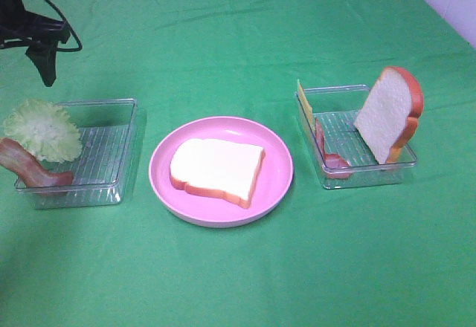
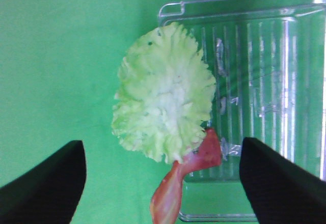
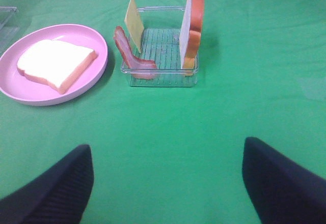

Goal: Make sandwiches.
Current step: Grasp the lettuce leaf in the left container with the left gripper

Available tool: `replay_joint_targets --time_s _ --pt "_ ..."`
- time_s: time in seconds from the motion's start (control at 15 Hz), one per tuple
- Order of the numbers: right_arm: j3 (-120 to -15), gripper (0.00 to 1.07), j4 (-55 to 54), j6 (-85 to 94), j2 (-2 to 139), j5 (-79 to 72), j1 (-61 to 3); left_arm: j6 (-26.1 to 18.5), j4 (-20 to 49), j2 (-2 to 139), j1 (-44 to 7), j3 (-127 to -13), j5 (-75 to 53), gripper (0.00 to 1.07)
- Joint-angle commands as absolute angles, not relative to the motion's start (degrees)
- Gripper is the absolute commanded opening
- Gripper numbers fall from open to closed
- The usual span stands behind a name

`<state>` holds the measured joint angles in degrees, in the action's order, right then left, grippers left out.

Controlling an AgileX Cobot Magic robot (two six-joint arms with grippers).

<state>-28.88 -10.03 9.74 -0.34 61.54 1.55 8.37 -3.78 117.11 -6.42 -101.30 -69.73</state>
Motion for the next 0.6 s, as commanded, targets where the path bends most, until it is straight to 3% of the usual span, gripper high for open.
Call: replay_joint_targets --time_s 0.07,0.6 --pt "-28.82 0.76 -10.49 10.49 -1.20 61.25 2.01 8.88 -3.84 119.92 -4.47 -100.78 -72.19 0.79" --pt "-28.82 0.76 -10.49 10.49 -1.20 61.25 2.01 8.25 -3.09 127.94 -3.15 -100.61 -67.72 0.79"
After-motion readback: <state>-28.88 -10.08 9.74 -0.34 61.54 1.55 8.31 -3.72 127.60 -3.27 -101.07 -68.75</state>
